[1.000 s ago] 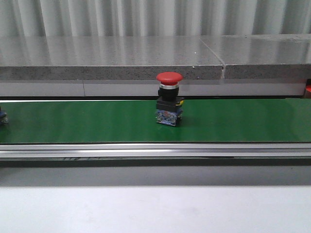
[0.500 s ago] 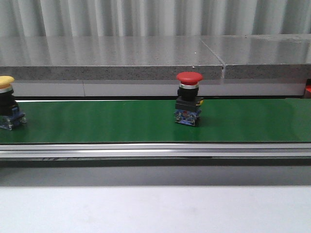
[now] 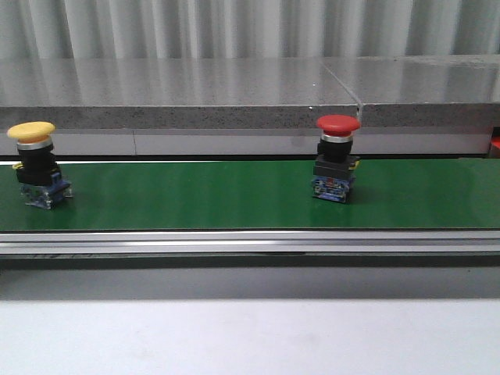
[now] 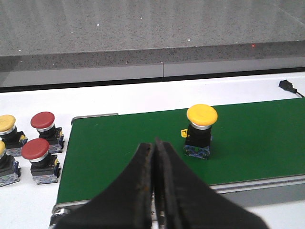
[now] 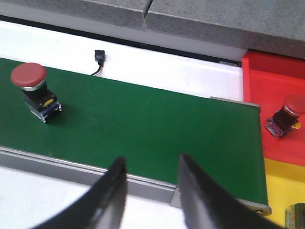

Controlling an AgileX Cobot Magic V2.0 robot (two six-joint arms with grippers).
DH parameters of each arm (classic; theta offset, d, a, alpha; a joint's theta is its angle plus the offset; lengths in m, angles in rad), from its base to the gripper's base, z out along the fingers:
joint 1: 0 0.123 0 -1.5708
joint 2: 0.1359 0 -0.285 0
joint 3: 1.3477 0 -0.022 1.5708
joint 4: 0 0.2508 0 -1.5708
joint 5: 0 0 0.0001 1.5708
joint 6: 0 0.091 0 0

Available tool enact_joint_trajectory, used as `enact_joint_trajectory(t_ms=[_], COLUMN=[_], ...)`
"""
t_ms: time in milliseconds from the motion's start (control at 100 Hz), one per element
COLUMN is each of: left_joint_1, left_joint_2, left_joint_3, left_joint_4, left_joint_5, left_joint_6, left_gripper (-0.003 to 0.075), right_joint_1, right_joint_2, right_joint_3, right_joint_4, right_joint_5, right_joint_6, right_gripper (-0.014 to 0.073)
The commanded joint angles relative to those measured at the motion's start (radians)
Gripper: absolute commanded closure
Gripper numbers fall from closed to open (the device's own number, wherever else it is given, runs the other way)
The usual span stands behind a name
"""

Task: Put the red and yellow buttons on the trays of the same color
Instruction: 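Move the right gripper to the red button at the belt's end and grasp it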

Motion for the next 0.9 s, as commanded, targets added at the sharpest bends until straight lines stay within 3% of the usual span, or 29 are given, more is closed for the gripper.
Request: enact_joint_trajectory(t_ms=[0,60,110,470,890], left_joint_1=[-0.006,-0.006,-0.006,-0.006,-0.006], left_joint_2=[0.007,0.007,0.007,0.007,0.007], left_joint_3=[-0.027,-0.027,-0.027,-0.027,-0.027], left_joint_4=[-0.011,-0.011,-0.011,-0.011,-0.011], left_joint_5=[-0.083,-0.083,-0.083,-0.083,-0.083], left_joint_6=[-0.003,-0.003,-0.003,-0.003,-0.003], left_gripper=[0.0740,0.0740,0.0740,0.0740,0.0740], right_joint_1=[0.001,0.001,0.001,0.007,0.158], right_joint_2=[-0.001,-0.001,0.001,0.238,0.615], right_joint_3=[-0.025,-0.025,-0.025,-0.120,-0.276], right_joint_4=[0.002,0.002,0.002,0.007,0.014], right_joint_5=[-0.062,-0.067,-0.071,0.001,0.009], right_joint_6=[-0.005,-0.005,-0.005,-0.052,-0.060], right_gripper=[0.0067,-0.0037,-0.0071,-0.0071,-0.0071])
